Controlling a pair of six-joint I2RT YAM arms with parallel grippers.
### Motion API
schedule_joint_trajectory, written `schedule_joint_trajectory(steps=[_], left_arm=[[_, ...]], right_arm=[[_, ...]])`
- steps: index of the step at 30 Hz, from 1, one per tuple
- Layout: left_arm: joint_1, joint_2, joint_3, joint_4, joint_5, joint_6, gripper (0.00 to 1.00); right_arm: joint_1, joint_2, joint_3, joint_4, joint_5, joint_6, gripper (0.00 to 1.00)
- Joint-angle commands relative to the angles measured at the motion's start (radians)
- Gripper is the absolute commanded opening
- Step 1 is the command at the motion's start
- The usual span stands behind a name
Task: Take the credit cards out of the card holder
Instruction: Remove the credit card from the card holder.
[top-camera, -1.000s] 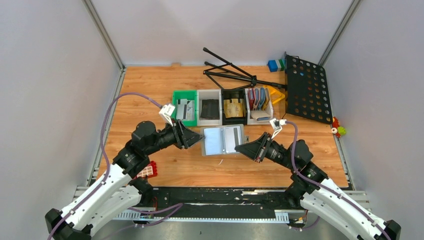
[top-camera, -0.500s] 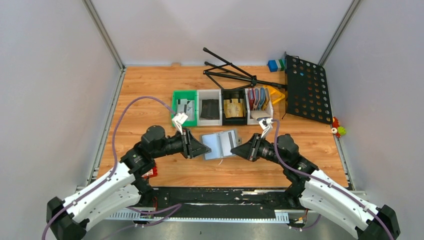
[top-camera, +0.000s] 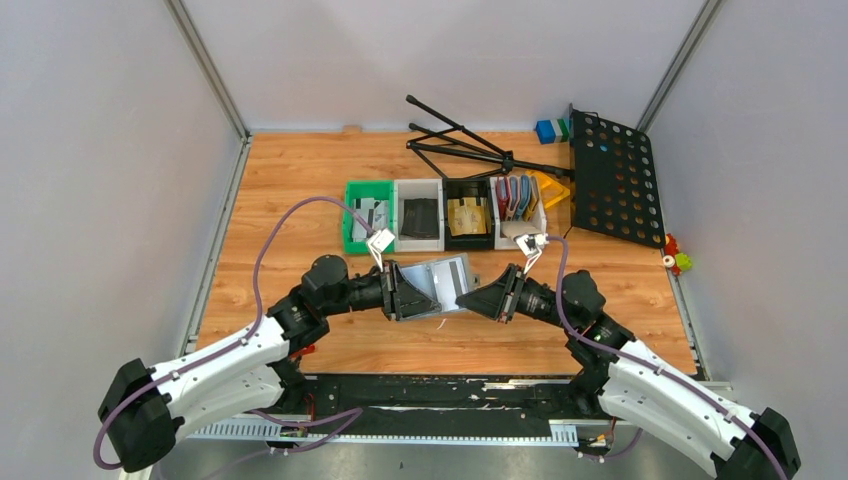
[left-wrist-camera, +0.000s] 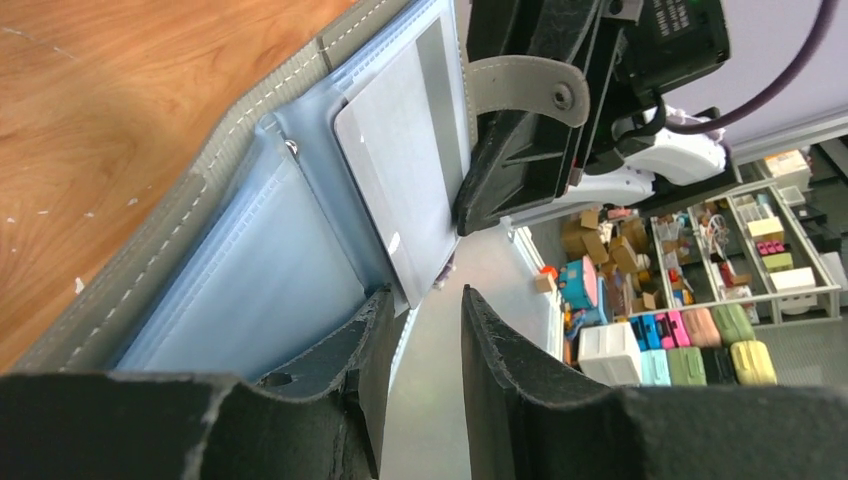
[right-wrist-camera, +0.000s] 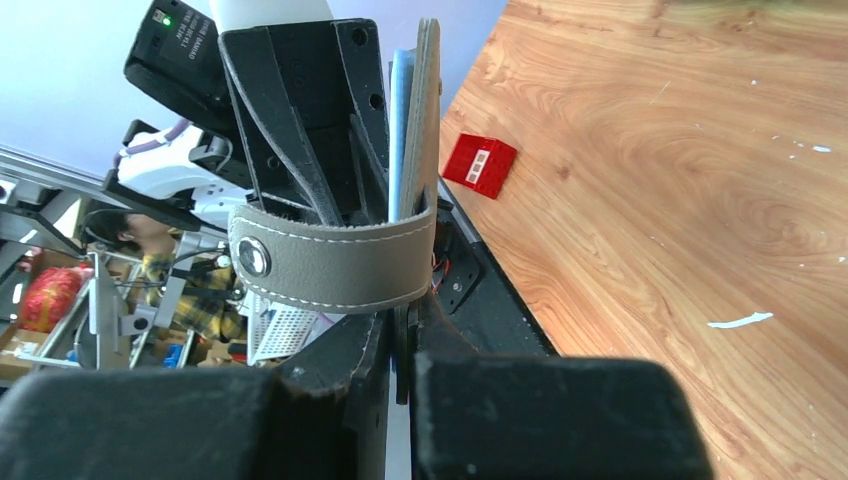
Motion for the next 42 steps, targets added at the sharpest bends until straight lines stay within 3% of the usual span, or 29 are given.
schedule_joint_trajectory(steps=[1,18,27,35,40,41,42], left_arm=[[-0.001,-0.012,-0.028,0.116,-0.021,-0.046,0.37],[0.041,-0.057,-0.152,0.441,-0.01,-0.211,0.2],[0.041,0.026,-0.173,0.664,0.033,-0.287,0.26],[0.041,0.081,-0.175,0.674,0.036,-0.295,0.27],[0.041,0.069,-0.174,0.659,0.026,-0.285,0.13],[0.041,0.062,-0.175,0.648,0.024,-0.281,0.11],[0.041,0.055,-0.174,0.634,0.023,-0.274,0.1]], right_arm=[[0.008,-0.018,-0.022,0.186,-0.059,0.091,0.0],[0.019,0.055,-0.04,0.217,-0.087,0.121,0.0],[0.033,0.107,-0.028,0.267,-0.134,0.127,0.0],[0.047,0.102,-0.027,0.306,-0.153,0.125,0.0],[0.046,0.064,-0.04,0.262,-0.1,0.117,0.0],[0.047,0.047,-0.045,0.254,-0.081,0.116,0.04],[0.047,0.03,-0.049,0.244,-0.063,0.115,0.14]])
